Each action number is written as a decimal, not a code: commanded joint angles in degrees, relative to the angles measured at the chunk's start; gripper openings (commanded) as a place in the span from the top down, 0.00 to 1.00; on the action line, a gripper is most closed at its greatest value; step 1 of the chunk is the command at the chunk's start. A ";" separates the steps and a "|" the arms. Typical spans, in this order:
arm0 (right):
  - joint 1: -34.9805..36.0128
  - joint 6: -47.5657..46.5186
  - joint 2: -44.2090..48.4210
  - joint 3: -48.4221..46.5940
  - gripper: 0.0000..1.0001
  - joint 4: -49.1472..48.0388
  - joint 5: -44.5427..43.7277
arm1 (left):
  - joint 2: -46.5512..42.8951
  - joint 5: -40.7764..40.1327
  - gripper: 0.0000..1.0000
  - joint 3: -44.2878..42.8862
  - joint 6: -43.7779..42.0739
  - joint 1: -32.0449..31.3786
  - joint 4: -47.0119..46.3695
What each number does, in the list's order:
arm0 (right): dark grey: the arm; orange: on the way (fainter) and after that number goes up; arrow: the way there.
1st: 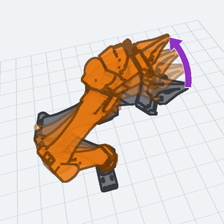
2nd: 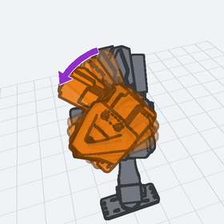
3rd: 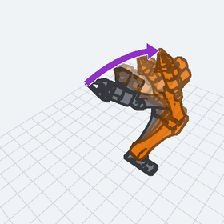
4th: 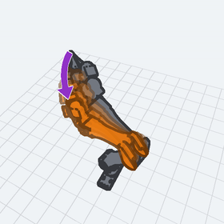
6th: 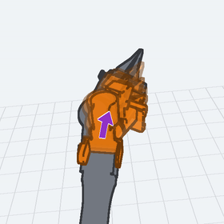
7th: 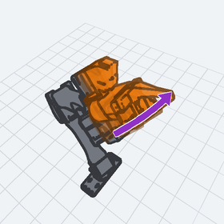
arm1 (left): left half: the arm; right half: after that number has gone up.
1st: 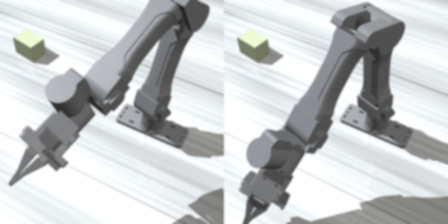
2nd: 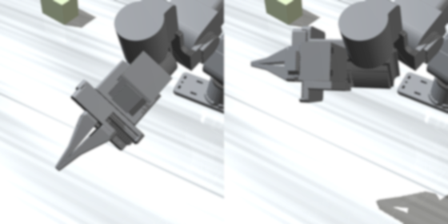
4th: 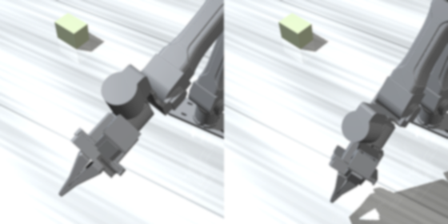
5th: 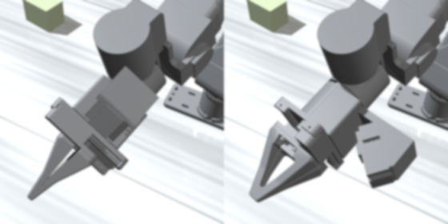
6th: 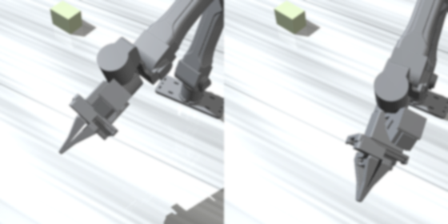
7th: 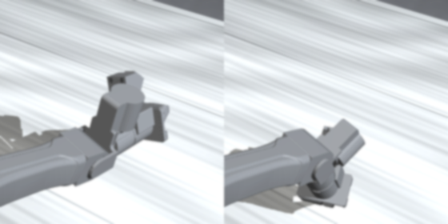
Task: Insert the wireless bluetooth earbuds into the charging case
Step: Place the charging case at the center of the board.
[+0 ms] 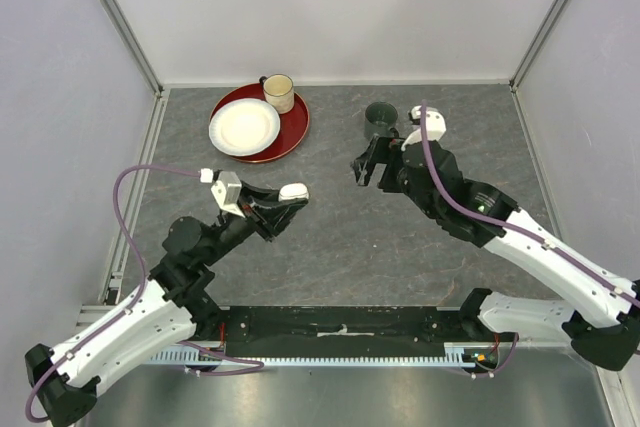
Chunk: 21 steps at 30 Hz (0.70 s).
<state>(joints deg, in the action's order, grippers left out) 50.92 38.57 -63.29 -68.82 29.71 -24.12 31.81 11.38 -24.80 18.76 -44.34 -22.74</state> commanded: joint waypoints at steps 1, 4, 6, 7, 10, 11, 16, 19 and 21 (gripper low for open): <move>-1.69 2.48 1.76 2.10 0.02 0.08 -2.26 | 1.49 -9.44 0.98 -5.96 6.72 0.21 11.39; -2.31 2.92 1.24 2.89 0.02 0.08 -0.14 | 6.49 -8.66 0.98 -9.65 8.57 0.30 16.74; -2.57 3.09 0.89 3.07 0.02 0.17 1.88 | 11.39 -5.16 0.98 -12.46 9.80 0.65 18.08; -2.75 3.35 0.71 3.16 0.02 0.26 2.23 | 12.82 -3.66 0.98 -13.16 10.06 0.66 18.17; -3.10 3.45 1.06 3.43 0.02 0.52 2.85 | 19.15 1.88 0.98 -15.89 11.90 1.27 17.56; -3.28 3.45 1.32 3.51 0.02 0.69 2.94 | 20.73 3.72 0.98 -17.38 13.13 1.71 16.95; -4.16 3.44 3.95 4.92 0.02 1.22 1.27 | 29.25 12.08 0.98 -18.10 19.02 4.69 10.89; -4.42 3.53 5.62 5.71 0.02 1.57 -0.22 | 33.91 14.46 0.98 -17.22 23.76 6.45 6.67; -4.60 3.53 6.59 6.06 0.02 1.84 -0.58 | 35.85 14.47 0.98 -16.95 27.28 6.90 4.38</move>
<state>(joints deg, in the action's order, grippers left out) 46.72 41.47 -59.64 -63.20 31.22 -22.61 64.31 20.91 -40.47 36.91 -38.65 -10.57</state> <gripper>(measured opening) 0.979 0.346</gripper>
